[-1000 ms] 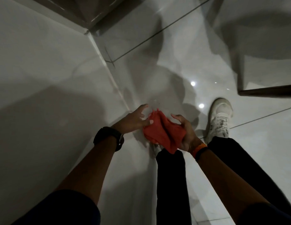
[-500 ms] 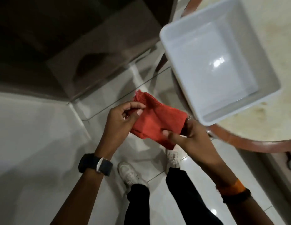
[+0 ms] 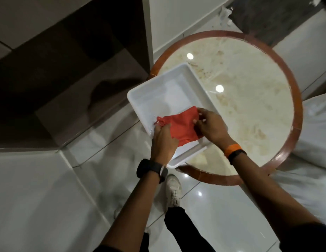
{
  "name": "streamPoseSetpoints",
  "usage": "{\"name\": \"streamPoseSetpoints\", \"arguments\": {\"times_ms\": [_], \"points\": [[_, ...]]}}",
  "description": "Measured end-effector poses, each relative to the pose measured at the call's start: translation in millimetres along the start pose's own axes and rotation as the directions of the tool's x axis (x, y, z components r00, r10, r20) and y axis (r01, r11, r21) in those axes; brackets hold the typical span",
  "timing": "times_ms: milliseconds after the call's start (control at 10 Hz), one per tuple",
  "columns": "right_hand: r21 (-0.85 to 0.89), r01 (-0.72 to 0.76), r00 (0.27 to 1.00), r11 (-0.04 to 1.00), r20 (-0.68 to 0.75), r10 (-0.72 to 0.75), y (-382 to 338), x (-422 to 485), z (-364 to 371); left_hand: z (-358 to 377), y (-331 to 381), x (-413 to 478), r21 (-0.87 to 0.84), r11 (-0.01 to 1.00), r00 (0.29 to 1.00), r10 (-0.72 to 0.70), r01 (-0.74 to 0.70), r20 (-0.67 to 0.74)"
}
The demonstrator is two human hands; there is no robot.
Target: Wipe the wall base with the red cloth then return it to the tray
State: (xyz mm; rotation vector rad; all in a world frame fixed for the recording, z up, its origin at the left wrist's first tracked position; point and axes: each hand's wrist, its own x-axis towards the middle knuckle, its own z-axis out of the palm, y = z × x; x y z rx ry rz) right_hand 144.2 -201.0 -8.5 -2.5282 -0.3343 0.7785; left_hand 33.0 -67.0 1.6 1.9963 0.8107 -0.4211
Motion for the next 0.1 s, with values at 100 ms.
{"name": "streamPoseSetpoints", "arguments": {"times_ms": [100], "points": [[-0.154,0.024,0.998,0.988,0.059,-0.015,-5.0,3.4,1.4,8.2,9.6,-7.8,0.013,0.997,0.997,-0.072,0.072,0.002]]}}
